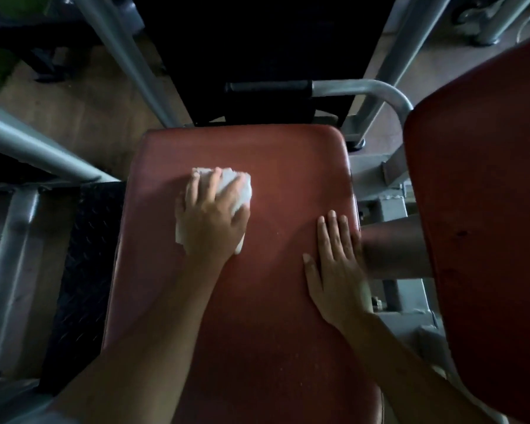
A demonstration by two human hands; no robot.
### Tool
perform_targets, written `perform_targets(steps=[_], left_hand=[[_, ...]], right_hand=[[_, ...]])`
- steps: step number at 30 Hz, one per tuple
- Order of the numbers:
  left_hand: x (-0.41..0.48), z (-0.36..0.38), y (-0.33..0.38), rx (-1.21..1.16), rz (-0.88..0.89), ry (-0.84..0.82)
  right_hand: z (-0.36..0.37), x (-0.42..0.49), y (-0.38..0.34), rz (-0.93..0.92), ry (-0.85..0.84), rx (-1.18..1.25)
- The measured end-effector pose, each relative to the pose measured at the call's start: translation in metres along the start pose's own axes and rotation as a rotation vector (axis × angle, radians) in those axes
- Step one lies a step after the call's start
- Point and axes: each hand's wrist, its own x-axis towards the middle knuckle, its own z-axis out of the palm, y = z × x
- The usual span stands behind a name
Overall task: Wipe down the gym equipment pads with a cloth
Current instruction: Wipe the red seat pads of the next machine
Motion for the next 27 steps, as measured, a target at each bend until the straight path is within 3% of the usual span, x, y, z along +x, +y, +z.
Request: perform_targets(steps=[2,7,9,12,13,14,18,20,23,24,25,27], left_hand=[[0.004,0.002,0.024,-0.021,0.016,0.002],[-0.036,0.003,-0.002,-0.056,0.754,-0.129],[-0.015,0.007,-0.01,-0.033,0.722,-0.121],[0.004,0.005,0.028,-0.053,0.285,-0.071],[-0.002,0.005,0.043,-0.083,0.263,-0.059],[-0.013,0.006,0.052,-0.104,0.351,-0.06],[-0.035,0.007,0.018,-0.117,1.04,-0.17],[-0.013,0.014,0.017,-0.112,1.032,-0.164],[-0.006,0.017,0.062,-0.123,0.567,-0.087],[-0.013,0.018,0.076,-0.135,0.538,-0.058],[-0.022,0.019,0.083,-0.151,0.605,-0.043],[-0.032,0.021,0.074,-0.155,0.905,-0.067]], right_hand=[[0.0,-0.007,-0.002,0.028,0.0,0.001],[0.001,-0.038,-0.009,0.125,0.017,0.036],[0.002,-0.051,-0.012,0.161,0.027,0.049],[0.003,-0.07,-0.02,0.207,0.043,0.028],[0.004,-0.076,-0.022,0.223,0.05,0.024],[0.004,-0.082,-0.024,0.24,0.057,0.025],[0.007,-0.103,-0.029,0.296,0.069,0.063],[0.008,-0.11,-0.031,0.318,0.075,0.073],[0.009,-0.116,-0.034,0.35,0.094,0.093],[0.009,-0.117,-0.035,0.358,0.101,0.098],[0.009,-0.117,-0.036,0.362,0.107,0.1],[0.01,-0.118,-0.036,0.364,0.109,0.102]])
